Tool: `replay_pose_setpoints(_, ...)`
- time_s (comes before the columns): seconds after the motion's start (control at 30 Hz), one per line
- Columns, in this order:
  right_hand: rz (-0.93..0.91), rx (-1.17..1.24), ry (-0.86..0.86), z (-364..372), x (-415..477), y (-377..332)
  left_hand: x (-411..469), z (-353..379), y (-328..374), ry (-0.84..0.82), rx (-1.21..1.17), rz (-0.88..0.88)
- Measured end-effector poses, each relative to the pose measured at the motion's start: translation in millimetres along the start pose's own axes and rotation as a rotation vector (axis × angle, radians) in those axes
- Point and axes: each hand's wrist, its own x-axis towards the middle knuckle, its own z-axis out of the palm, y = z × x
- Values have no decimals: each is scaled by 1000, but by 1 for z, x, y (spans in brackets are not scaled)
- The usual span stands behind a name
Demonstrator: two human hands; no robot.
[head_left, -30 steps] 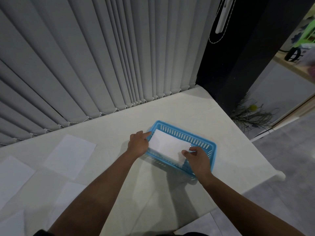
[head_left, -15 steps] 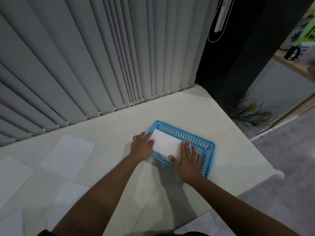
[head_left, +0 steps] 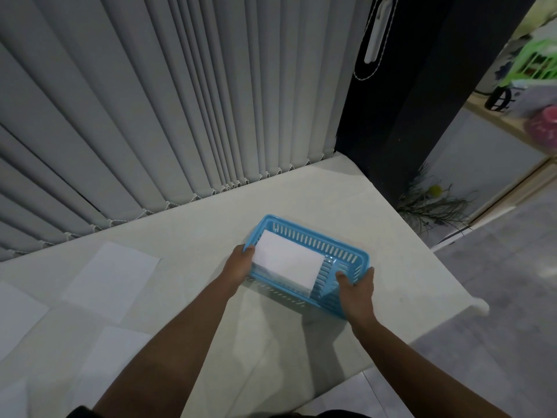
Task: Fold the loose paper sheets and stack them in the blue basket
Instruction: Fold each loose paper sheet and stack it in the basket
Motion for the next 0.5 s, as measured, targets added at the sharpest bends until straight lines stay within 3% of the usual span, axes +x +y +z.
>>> replay_pose_setpoints(0.5, -60, 19, -270, 90, -68, 3, -31, -99, -64, 391, -32, -76)
